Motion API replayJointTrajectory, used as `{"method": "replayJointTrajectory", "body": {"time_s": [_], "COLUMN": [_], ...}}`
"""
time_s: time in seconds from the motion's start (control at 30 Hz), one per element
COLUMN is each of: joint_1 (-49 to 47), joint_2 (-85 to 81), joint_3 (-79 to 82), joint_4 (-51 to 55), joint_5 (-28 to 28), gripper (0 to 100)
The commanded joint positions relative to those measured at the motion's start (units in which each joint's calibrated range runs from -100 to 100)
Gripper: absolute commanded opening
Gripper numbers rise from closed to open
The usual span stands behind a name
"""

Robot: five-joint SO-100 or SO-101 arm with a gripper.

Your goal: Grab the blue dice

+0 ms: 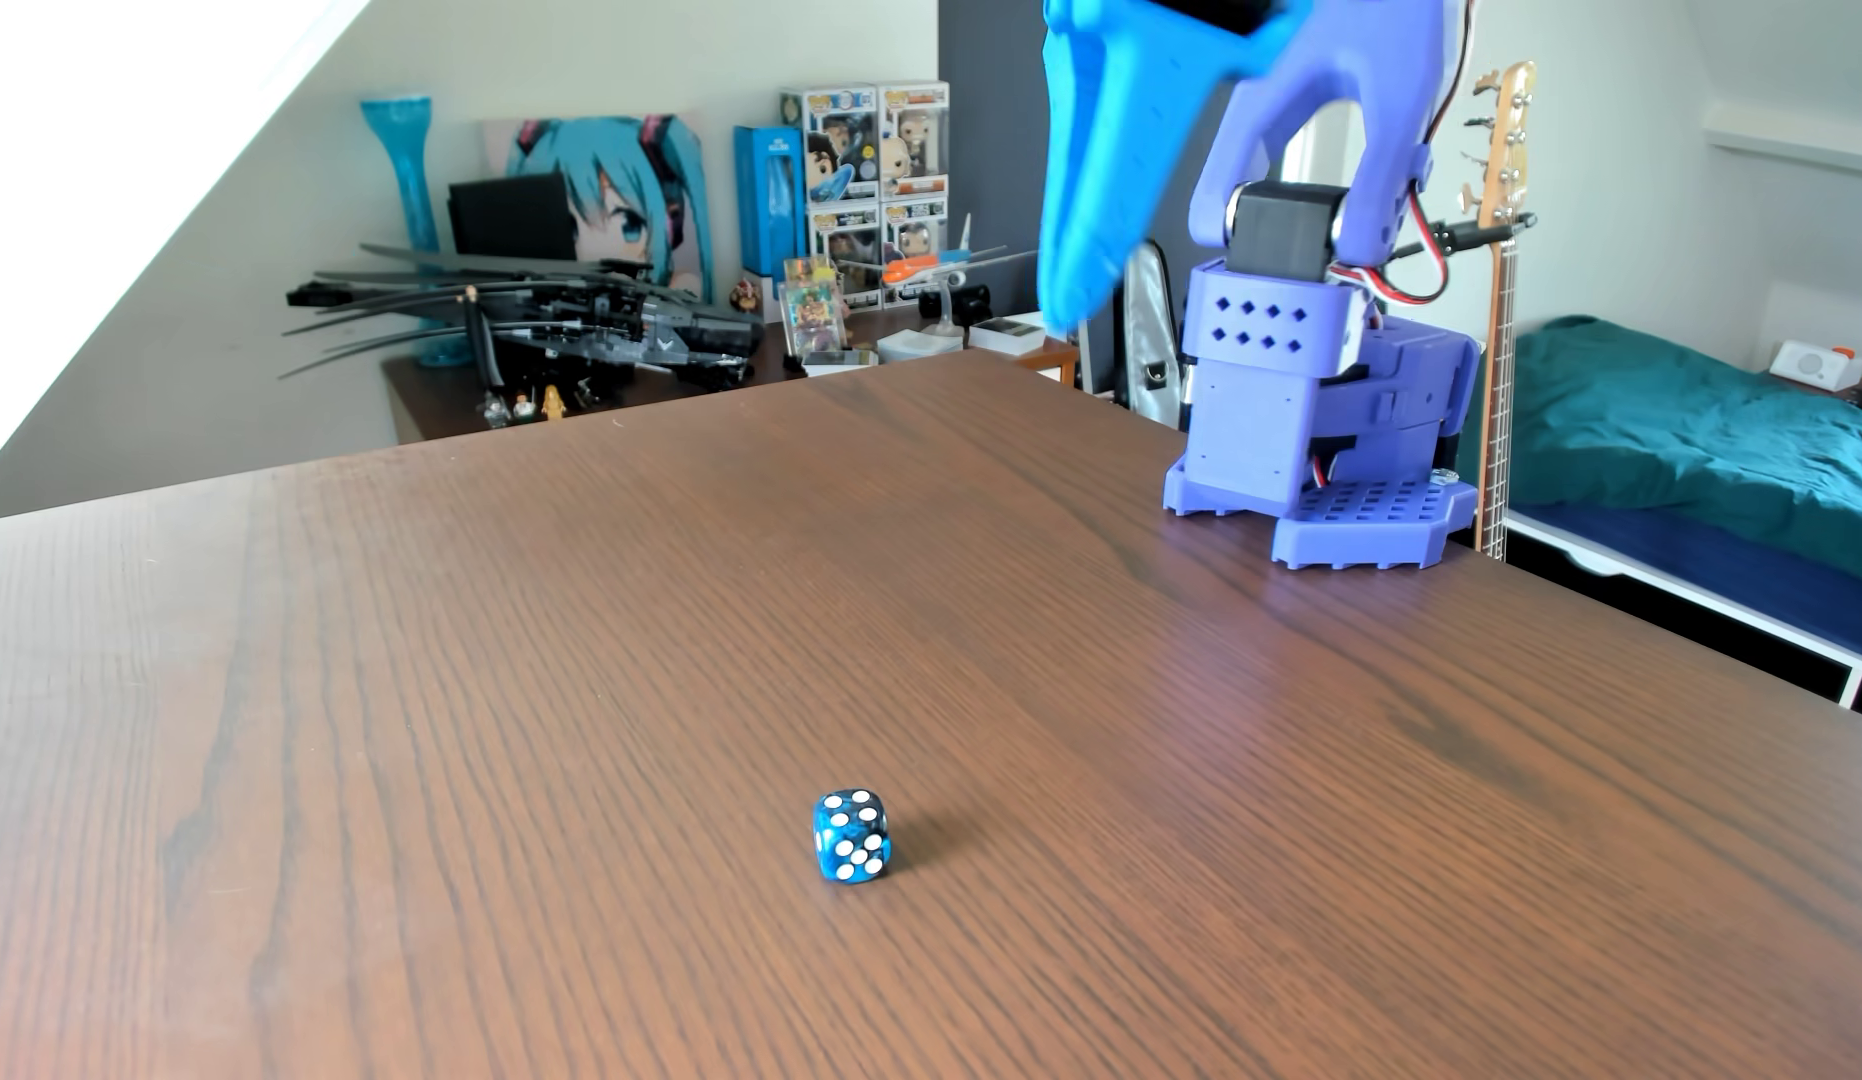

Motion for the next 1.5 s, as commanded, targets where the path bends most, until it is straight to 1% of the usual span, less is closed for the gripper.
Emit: {"method": "replayJointTrajectory", "body": {"time_s": [0.0,0.2,0.37,0.47,0.6,0.77,0.9,1.0,1.07,1.2,1.47], "joint_1": [-4.1,-5.6,-2.2,0.4,3.4,7.5,10.4,12.0,12.1,11.1,8.1], "joint_2": [14.2,33.4,46.6,52.1,56.7,57.4,57.4,57.5,56.9,56.8,56.8], "joint_3": [-14.3,-32.0,-46.6,-50.7,-51.2,-50.6,-50.5,-49.4,-45.9,-41.2,-39.7], "joint_4": [1.2,1.3,2.0,2.1,2.1,2.1,2.2,2.2,2.2,2.1,2.0], "joint_5": [-0.1,-2.3,-2.4,-2.4,-2.0,-1.7,-0.1,0.2,1.1,1.1,0.6], "gripper": [2,3,13,17,21,25,30,31,31,31,31]}}
